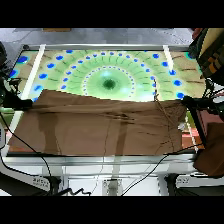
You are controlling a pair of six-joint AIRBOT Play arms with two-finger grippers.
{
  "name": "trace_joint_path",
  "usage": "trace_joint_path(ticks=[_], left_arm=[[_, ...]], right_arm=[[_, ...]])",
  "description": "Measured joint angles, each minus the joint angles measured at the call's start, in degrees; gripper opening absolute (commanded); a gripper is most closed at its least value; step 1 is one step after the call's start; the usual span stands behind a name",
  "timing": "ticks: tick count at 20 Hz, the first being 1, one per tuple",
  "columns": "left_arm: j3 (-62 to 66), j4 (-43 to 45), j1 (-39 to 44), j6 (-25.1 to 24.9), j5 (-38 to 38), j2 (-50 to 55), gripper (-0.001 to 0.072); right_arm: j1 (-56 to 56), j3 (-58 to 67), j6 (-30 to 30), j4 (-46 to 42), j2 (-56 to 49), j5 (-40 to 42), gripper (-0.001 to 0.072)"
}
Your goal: Fold the clothes and pants, and hang the long-sleeved shirts on hangers.
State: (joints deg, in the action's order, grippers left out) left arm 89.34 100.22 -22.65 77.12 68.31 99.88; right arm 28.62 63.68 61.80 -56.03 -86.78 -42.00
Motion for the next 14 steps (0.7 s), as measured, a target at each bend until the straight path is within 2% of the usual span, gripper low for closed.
trace_joint_path(ticks=[4, 9, 13, 14], left_arm=[[0.0, 0.1, 0.2, 3.6, -0.4, 0.6, 0.0016], [0.0, 0.2, 1.1, 8.4, -4.6, 0.8, 0.0016], [0.0, 0.0, 1.3, 13.1, -7.4, 1.0, 0.0017], [0.0, 0.0, 1.3, 13.9, -7.8, 1.1, 0.0053]], right_arm=[[-4.7, 0.0, 1.5, -0.3, -2.5, 12.1, 0.0037], [-11.9, 1.7, 2.1, -0.2, -5.1, 29.4, 0.0036], [-14.1, 4.3, 2.3, 0.4, -6.8, 35.7, 0.0037], [-14.3, 4.7, 2.3, 0.4, -7.2, 36.3, 0.0087]])
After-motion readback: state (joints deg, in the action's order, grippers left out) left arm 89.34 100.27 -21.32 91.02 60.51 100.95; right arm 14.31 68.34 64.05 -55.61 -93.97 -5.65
